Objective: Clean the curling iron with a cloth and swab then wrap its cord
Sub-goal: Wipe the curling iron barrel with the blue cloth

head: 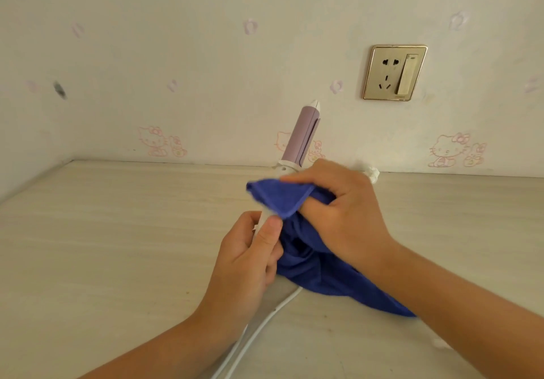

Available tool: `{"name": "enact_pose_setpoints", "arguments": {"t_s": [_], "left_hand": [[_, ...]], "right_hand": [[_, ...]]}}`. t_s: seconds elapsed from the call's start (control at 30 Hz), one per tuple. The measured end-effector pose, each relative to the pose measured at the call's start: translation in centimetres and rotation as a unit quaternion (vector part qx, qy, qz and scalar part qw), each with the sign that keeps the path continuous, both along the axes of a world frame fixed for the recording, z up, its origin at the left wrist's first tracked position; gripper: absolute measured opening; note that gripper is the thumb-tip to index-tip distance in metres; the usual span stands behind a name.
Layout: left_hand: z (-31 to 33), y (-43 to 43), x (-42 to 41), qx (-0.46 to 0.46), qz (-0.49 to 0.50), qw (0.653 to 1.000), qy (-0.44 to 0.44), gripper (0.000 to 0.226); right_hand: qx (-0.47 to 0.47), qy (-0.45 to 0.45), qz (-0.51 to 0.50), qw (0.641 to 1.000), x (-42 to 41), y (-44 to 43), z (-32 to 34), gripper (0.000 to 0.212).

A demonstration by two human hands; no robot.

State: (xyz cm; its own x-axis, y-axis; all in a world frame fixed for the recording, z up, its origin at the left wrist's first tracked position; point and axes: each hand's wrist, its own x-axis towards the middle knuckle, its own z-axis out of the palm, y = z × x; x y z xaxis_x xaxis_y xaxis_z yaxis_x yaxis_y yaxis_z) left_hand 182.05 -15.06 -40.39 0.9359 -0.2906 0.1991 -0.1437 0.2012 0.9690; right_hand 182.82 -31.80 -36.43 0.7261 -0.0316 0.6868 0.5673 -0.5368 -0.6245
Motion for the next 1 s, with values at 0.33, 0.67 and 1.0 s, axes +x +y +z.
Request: {"name": "enact_pose_setpoints", "arguments": {"t_s": [0.33,0.67,1.0], "left_hand": [[0.0,-0.1,0.0,0.000,0.006,1.000,0.010,0.041],[-0.5,0.0,0.4,-0.012,0.008,1.000,0.026,0.031],[-0.5,0.5,0.6,-0.051,0.007,0.995,0.086,0.036]], "right_hand": [[-0.019,0.014,0.033,0.999,-0.6,1.3,-1.0,0.027],[-0.037,0.031,0.050,0.998,-1.1,1.7,-1.3,0.023],[-0.033,0.038,0.049,0.998,-1.2,1.6,-1.2,0.022]]}}
